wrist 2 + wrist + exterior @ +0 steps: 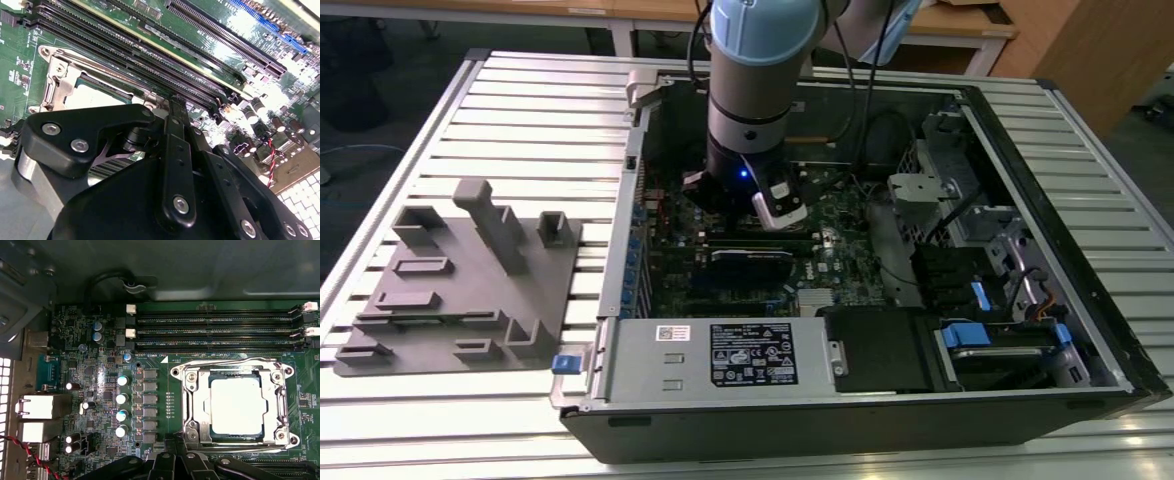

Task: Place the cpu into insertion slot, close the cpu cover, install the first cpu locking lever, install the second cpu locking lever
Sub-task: 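Install the second cpu locking lever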

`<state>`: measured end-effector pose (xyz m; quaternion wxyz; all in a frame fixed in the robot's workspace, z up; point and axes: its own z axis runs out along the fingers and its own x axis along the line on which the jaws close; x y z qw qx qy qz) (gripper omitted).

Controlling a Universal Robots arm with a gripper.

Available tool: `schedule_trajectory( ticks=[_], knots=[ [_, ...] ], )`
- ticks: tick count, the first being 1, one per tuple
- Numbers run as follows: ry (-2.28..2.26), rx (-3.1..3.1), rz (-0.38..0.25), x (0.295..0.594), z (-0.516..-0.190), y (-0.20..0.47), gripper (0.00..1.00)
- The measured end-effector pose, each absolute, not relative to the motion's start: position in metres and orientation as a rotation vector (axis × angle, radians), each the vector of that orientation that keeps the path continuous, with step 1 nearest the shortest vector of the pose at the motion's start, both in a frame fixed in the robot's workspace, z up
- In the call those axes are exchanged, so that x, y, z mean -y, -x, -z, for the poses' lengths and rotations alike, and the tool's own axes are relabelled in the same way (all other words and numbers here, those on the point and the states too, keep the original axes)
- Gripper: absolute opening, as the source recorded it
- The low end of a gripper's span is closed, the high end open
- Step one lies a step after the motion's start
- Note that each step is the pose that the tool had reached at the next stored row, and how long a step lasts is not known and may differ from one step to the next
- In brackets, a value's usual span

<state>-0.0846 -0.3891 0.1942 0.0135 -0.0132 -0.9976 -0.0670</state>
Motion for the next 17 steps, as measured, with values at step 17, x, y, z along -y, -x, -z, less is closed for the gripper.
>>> schedule_trajectory(
  ticks=[17],
  knots=[
    [0.041,3.108,0.209,0.389,-0.21,0.085,0.11]
  ],
)
